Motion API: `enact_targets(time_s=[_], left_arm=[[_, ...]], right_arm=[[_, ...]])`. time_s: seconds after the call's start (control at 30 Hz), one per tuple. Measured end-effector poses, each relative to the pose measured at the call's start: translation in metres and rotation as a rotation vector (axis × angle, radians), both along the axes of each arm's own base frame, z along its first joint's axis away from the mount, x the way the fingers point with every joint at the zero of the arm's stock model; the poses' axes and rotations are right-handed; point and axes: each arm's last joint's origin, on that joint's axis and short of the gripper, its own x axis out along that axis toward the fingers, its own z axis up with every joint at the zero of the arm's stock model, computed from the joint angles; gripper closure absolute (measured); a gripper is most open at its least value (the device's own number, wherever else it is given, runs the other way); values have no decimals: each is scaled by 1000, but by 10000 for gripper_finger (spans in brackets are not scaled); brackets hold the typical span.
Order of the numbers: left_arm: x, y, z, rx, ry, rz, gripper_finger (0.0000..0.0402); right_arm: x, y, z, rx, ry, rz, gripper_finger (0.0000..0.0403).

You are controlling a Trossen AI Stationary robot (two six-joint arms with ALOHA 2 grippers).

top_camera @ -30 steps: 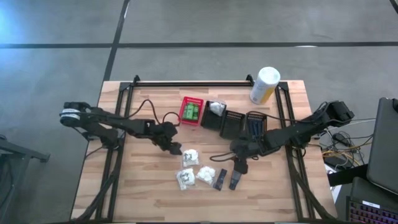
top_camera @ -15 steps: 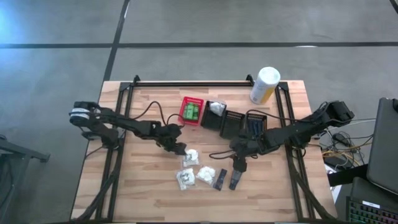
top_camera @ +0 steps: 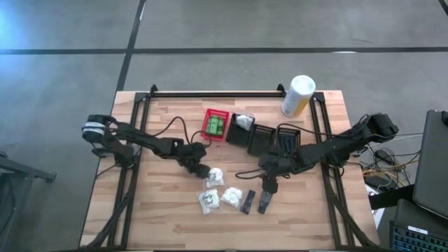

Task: Pick & Place Travel size toiletries
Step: Put the cotton pack into the left black bin

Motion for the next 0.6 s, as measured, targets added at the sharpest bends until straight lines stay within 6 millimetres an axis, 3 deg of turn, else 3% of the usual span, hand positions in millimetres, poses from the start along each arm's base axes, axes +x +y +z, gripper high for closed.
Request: enact_targets(time_s=[0.47,0.6], left_arm=[[0,-4,2,15,-37,-127,386],[6,-3,17,90,-104,-173,396]], right_arm=[[2,-8,2,30,-6,-21,170],[4,-22,10,96,-40,-46,177]])
